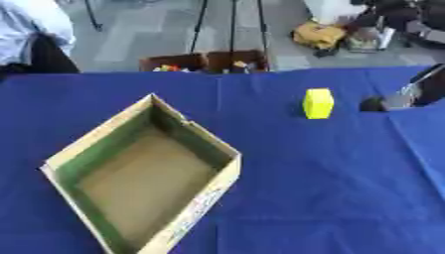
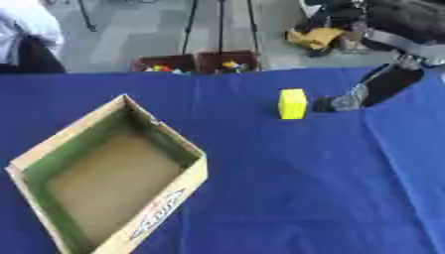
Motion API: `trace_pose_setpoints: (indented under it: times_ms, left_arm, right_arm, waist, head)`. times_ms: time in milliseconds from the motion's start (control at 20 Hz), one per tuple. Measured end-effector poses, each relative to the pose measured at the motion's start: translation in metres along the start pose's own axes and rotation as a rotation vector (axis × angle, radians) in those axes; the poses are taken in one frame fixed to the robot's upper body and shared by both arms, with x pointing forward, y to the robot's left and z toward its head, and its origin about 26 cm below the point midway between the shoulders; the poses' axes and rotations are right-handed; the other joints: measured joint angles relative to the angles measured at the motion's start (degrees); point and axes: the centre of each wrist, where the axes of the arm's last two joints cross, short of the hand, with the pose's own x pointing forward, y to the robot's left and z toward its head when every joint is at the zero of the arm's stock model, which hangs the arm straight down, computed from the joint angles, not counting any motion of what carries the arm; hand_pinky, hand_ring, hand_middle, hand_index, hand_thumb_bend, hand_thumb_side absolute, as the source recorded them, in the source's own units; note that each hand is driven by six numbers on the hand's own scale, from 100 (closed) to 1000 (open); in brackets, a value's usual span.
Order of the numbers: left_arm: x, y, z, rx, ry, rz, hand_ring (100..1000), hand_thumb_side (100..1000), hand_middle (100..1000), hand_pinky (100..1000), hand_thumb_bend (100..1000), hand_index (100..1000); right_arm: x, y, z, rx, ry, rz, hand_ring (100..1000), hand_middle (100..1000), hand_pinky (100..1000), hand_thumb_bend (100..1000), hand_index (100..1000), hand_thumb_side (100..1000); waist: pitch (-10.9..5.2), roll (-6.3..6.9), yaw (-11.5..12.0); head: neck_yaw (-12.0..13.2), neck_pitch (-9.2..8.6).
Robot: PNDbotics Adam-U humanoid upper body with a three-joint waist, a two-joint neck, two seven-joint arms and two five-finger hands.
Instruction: Pick up objects on the table and place them in the box.
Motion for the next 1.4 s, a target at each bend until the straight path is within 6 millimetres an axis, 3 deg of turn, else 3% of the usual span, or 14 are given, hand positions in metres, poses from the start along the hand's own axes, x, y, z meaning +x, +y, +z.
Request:
trace_pose_setpoints:
  times_ms: [50, 200, 250, 350, 400, 500, 550, 650, 750, 900, 1000, 1100, 1300, 1400]
  left_arm:
    - [0.000, 0.000, 0.000, -0.001, 0.001, 0.000, 707, 1000, 823, 747, 100, 964]
    - [0.000, 0.000, 0.000, -0.003, 0.003, 0.001, 707, 1000, 823, 747, 100, 964]
    - [0.000, 0.000, 0.000, -0.003, 0.004, 0.001, 707, 1000, 823, 747, 100, 964]
    - [0.000, 0.000, 0.000, -0.004, 0.004, 0.001, 706, 999, 822, 747, 100, 964]
    - [0.000, 0.000, 0.000, -0.004, 0.004, 0.001, 706, 999, 822, 747, 100, 964]
    - [0.000, 0.000, 0.000, -0.003, 0.005, 0.001, 706, 999, 822, 747, 100, 964]
    - [0.000, 0.000, 0.000, -0.003, 0.005, 0.001, 706, 999, 822, 747, 100, 964]
    - [0.000, 0.000, 0.000, -0.003, 0.005, 0.001, 705, 998, 821, 747, 100, 962]
    - [0.000, 0.000, 0.000, -0.004, 0.006, 0.002, 705, 997, 821, 747, 100, 962]
    - [0.000, 0.000, 0.000, -0.005, 0.007, 0.002, 705, 997, 820, 747, 100, 962]
    - [0.000, 0.000, 0.000, -0.005, 0.007, 0.002, 704, 997, 819, 747, 100, 962]
    - [0.000, 0.000, 0.000, -0.006, 0.008, 0.003, 703, 996, 816, 747, 100, 962]
    - [0.000, -0.001, 0.000, -0.007, 0.008, 0.007, 700, 995, 815, 746, 100, 962]
    - [0.000, -0.002, 0.000, -0.007, 0.008, 0.010, 700, 993, 815, 746, 100, 962]
  right_arm:
    - [0.000, 0.000, 0.000, 0.000, 0.002, -0.003, 1000, 679, 891, 457, 826, 485]
    - [-0.002, 0.000, 0.001, 0.002, 0.012, -0.013, 1000, 656, 891, 307, 893, 364]
    - [-0.003, -0.001, 0.000, 0.002, 0.015, -0.017, 996, 649, 889, 212, 913, 279]
    - [-0.004, 0.001, -0.001, 0.013, 0.023, -0.028, 992, 665, 890, 189, 930, 251]
    - [-0.005, 0.001, -0.001, 0.021, 0.027, -0.031, 992, 669, 889, 195, 933, 254]
    - [-0.008, 0.002, -0.002, 0.040, 0.034, -0.036, 971, 663, 879, 292, 937, 304]
    - [-0.009, 0.003, -0.003, 0.049, 0.038, -0.039, 943, 630, 860, 461, 938, 391]
    - [-0.012, 0.003, -0.004, 0.064, 0.048, -0.043, 938, 628, 858, 603, 938, 461]
    - [-0.015, 0.005, -0.006, 0.076, 0.054, -0.048, 941, 653, 861, 669, 939, 561]
    - [-0.021, 0.008, -0.009, 0.098, 0.063, -0.060, 912, 629, 832, 699, 936, 577]
    - [-0.025, 0.011, -0.011, 0.110, 0.075, -0.069, 799, 495, 763, 700, 928, 599]
    - [-0.029, 0.014, -0.014, 0.113, 0.088, -0.087, 796, 469, 793, 693, 931, 610]
    - [-0.038, 0.024, -0.020, 0.127, 0.113, -0.130, 970, 637, 877, 687, 959, 595]
    - [-0.041, 0.030, -0.021, 0.135, 0.124, -0.149, 987, 690, 894, 685, 976, 571]
  waist:
    - [0.00, 0.00, 0.00]
    - [0.00, 0.00, 0.00]
    - [0.00, 0.00, 0.00]
    - [0.00, 0.00, 0.07]
    - [0.00, 0.00, 0.14]
    - [0.00, 0.00, 0.17]
    - [0.00, 0.00, 0.18]
    - [0.00, 0.00, 0.21]
    - [0.00, 0.00, 0.26]
    - [0.00, 0.00, 0.47]
    - [0.00, 0.00, 0.60]
    - [0.00, 0.00, 0.68]
    - [0.00, 0.00, 1.02]
    - [0.01, 0.00, 1.23]
  head:
    - [0.00, 0.00]
    - [0.00, 0.00]
    - [0.00, 0.00]
    - [0.00, 0.00]
    - [0.00, 0.00]
    - [0.00, 0.00]
    - [-0.01, 0.00]
    - [-0.01, 0.00]
    - [-0.02, -0.01]
    - [-0.06, -0.01]
    - [-0.10, -0.01]
    - [-0.20, -0.01]
    - [-0.55, -0.01]
    - [-0.60, -0.17]
